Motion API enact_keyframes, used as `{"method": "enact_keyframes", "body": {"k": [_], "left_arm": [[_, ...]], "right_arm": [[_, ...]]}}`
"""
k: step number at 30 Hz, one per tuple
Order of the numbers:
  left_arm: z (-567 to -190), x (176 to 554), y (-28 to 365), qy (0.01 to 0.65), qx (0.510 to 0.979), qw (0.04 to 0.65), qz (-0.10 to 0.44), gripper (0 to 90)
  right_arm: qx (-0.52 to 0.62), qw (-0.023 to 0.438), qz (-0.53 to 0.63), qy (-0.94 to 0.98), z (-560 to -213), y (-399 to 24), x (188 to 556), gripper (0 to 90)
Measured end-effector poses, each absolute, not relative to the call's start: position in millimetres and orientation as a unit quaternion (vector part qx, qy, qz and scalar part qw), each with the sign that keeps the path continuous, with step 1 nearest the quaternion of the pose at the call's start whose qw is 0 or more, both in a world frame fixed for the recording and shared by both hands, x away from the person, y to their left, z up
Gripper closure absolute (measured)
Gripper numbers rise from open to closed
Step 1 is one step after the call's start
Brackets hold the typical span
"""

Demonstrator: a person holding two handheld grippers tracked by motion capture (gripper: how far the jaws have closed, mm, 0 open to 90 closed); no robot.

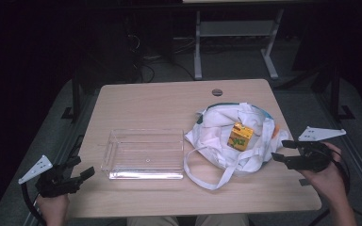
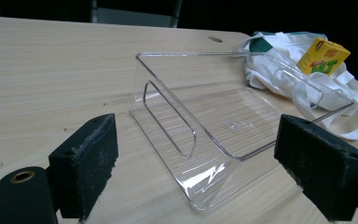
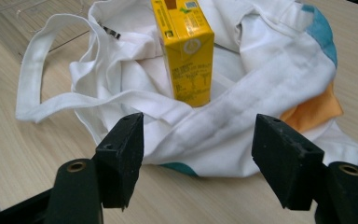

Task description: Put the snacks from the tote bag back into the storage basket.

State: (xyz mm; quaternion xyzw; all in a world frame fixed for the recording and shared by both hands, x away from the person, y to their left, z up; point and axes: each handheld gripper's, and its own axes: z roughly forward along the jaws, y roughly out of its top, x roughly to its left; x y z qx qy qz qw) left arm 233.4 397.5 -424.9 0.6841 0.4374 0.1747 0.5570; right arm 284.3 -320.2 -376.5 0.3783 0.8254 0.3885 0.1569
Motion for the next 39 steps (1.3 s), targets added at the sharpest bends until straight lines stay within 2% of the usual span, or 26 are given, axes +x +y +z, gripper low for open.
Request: {"method": "enact_keyframes", "body": {"k": [13, 39], "left_arm": [[-425.1, 233.8, 396.7, 0.436, 0.686, 0.556, 0.173, 13.0], [-423.8, 233.4, 397.3, 0.434, 0.685, 0.559, 0.173, 13.0]], "right_arm": [[0.348, 0.148, 0.363, 0.851, -348.9, -295.8, 315.6, 33.3], [0.317, 0.133, 0.322, 0.882, -325.9, -262.3, 354.9, 32.4]]}}
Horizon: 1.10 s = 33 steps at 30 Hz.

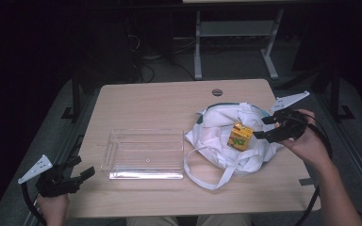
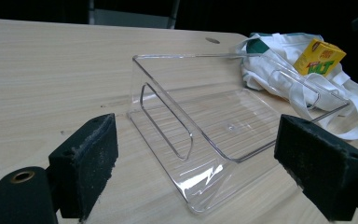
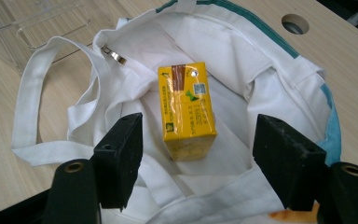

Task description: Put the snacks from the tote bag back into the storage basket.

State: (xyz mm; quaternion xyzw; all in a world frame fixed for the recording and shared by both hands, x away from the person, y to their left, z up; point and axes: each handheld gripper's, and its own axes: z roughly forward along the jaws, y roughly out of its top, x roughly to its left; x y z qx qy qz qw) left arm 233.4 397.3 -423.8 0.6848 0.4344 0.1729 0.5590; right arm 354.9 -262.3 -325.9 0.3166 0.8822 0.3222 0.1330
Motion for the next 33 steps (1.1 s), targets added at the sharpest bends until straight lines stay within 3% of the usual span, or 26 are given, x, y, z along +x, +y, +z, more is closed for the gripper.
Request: {"method": "enact_keyframes", "body": {"k": [25, 33], "left_arm": [[-423.3, 233.3, 398.8, 0.433, 0.685, 0.559, 0.175, 13.0], [-423.2, 233.3, 398.7, 0.433, 0.685, 0.559, 0.175, 13.0]], "right_arm": [[0.310, 0.086, 0.260, 0.910, -352.5, -223.4, 392.6, 31.3], [0.305, 0.083, 0.245, 0.916, -359.2, -218.5, 397.4, 35.3]]}}
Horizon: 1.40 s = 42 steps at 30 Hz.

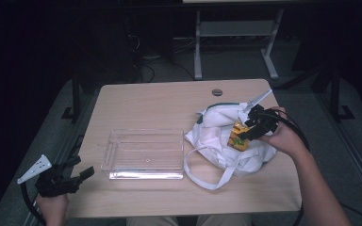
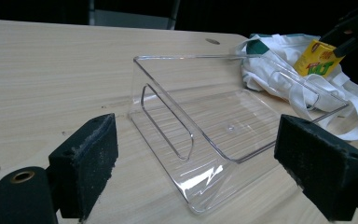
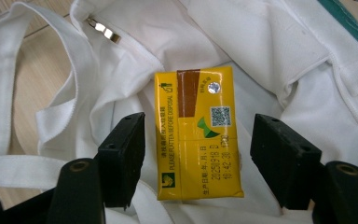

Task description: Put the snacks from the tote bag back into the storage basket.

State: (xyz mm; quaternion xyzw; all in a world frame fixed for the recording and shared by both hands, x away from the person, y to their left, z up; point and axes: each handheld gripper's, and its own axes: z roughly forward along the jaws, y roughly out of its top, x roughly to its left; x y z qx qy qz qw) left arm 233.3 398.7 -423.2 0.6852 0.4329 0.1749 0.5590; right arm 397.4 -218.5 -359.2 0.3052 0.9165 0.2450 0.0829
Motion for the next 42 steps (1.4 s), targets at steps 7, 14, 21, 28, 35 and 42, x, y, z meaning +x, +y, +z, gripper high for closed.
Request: {"method": "enact_keyframes", "body": {"k": [7, 14, 21, 28, 35, 42], "left_arm": [[-423.1, 233.2, 399.0, 0.432, 0.685, 0.560, 0.175, 13.0], [-423.0, 233.0, 398.7, 0.433, 0.684, 0.561, 0.174, 13.0], [-423.0, 233.0, 398.8, 0.433, 0.683, 0.563, 0.174, 13.0], [-422.6, 232.0, 399.1, 0.433, 0.682, 0.563, 0.175, 13.0], [-422.7, 231.8, 399.1, 0.434, 0.682, 0.562, 0.176, 13.0], [-422.7, 231.7, 399.5, 0.435, 0.681, 0.562, 0.176, 13.0]], "right_arm": [[0.306, 0.083, 0.232, 0.920, -364.7, -214.7, 400.2, 38.7], [0.304, 0.079, 0.220, 0.923, -370.6, -211.0, 403.1, 44.6], [0.301, 0.083, 0.215, 0.925, -373.1, -208.2, 403.4, 45.8], [0.294, 0.092, 0.211, 0.928, -372.8, -207.4, 403.2, 48.1], [0.293, 0.102, 0.208, 0.928, -371.7, -207.3, 403.3, 49.7], [0.298, 0.105, 0.206, 0.926, -369.4, -206.9, 406.0, 50.9]]}}
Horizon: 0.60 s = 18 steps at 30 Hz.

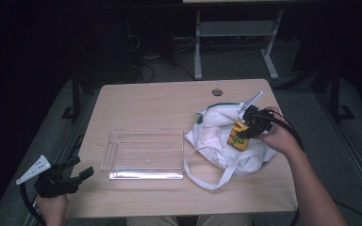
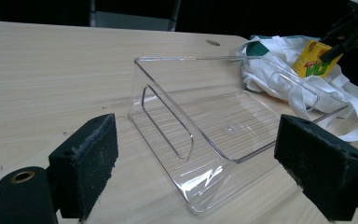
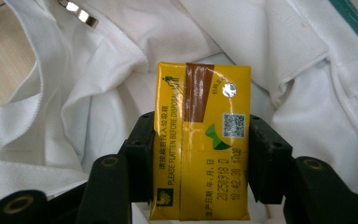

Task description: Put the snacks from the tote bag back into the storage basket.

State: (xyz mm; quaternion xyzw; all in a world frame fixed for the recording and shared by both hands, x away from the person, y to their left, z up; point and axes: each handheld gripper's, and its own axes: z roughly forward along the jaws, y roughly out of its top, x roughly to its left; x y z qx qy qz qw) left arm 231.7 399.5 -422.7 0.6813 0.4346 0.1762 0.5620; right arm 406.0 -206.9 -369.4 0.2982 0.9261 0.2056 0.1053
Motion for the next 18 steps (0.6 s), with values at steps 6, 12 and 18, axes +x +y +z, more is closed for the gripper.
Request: {"method": "enact_keyframes", "body": {"k": [6, 12, 18], "left_arm": [[-422.4, 230.7, 401.9, 0.439, 0.678, 0.562, 0.177, 13.0], [-422.6, 230.6, 403.0, 0.438, 0.676, 0.564, 0.179, 13.0], [-422.4, 230.3, 403.4, 0.438, 0.676, 0.565, 0.179, 13.0]], "right_arm": [[0.294, 0.101, 0.198, 0.930, -363.8, -200.8, 412.0, 51.6], [0.288, 0.103, 0.199, 0.931, -352.8, -196.3, 413.8, 51.8], [0.285, 0.100, 0.206, 0.931, -338.1, -196.7, 412.5, 52.0]]}}
